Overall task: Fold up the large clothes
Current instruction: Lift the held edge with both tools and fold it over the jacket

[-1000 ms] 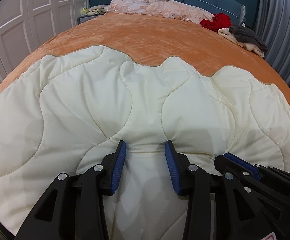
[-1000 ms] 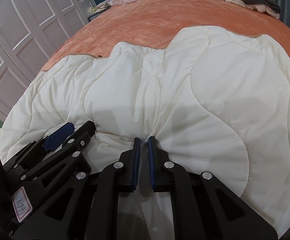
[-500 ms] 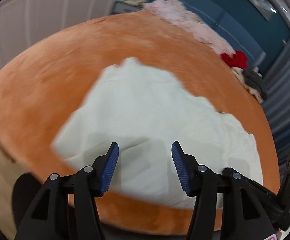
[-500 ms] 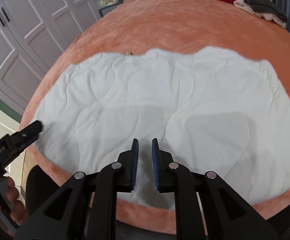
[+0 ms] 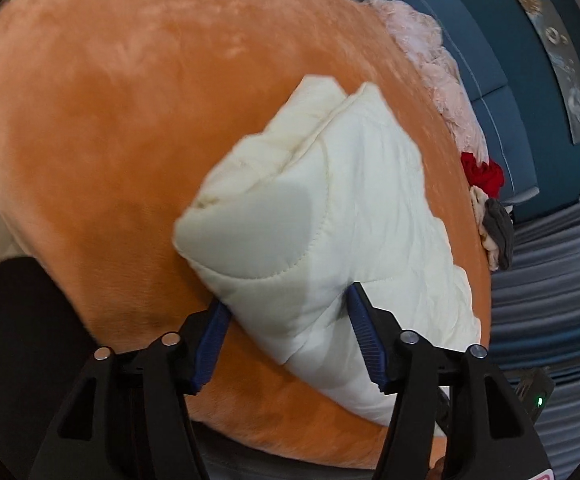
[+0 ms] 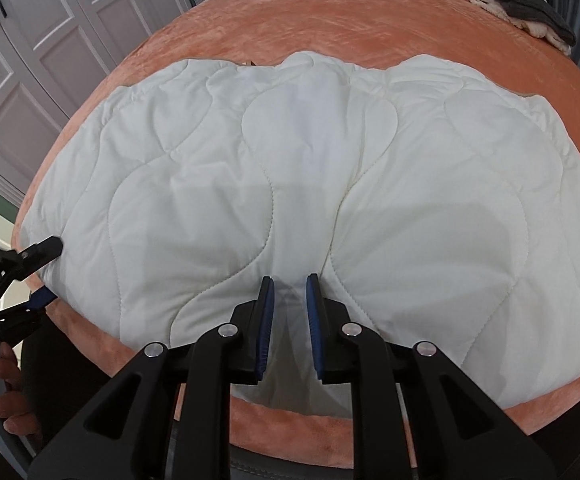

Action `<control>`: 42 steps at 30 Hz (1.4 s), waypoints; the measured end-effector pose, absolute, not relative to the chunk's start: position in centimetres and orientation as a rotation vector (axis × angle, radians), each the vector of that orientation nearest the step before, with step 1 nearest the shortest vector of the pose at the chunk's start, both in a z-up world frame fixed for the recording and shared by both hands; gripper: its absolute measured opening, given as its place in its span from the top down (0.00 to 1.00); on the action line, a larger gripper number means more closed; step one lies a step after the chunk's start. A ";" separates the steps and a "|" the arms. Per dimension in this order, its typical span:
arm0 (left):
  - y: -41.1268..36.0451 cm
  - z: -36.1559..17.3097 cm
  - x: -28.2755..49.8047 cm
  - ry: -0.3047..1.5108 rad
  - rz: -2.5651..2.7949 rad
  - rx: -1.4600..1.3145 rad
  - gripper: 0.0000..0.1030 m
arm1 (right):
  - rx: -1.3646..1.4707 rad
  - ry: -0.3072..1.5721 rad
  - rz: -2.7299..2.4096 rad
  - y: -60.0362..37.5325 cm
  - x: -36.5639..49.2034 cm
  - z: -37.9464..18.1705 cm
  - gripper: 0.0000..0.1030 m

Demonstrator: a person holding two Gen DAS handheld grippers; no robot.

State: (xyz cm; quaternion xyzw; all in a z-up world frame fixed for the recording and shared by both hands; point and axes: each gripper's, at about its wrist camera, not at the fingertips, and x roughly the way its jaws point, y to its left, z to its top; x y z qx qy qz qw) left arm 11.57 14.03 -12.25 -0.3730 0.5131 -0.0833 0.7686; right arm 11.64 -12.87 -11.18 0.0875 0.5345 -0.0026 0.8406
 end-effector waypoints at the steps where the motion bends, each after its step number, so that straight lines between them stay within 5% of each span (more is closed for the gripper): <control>1: 13.9 -12.5 11.8 1.111 -0.191 -0.834 0.41 | 0.178 1.131 -0.008 -12.8 11.6 -11.2 0.85; 5: 12.9 -12.4 12.3 1.106 -0.203 -0.827 0.40 | 0.159 1.133 -0.015 -12.5 11.6 -11.2 0.85; 10: 11.7 -9.3 12.0 1.041 -0.239 -0.711 0.76 | 0.153 1.135 -0.025 -12.3 11.7 -11.2 0.85; 13: 10.9 -6.7 11.4 0.986 -0.281 -0.650 0.84 | 0.152 1.135 -0.026 -12.2 11.7 -11.2 0.85; 25: 5.6 2.4 8.0 0.790 -0.422 -0.347 0.88 | 0.243 1.110 0.048 -15.1 8.1 -8.4 0.83; 31: 1.9 5.9 5.3 0.707 -0.503 -0.210 0.89 | 0.265 1.111 0.168 -11.7 9.1 -9.4 0.92; 42: -6.2 5.0 4.2 0.744 -0.659 -0.036 0.89 | 0.432 1.060 0.148 -19.8 4.1 -7.9 0.91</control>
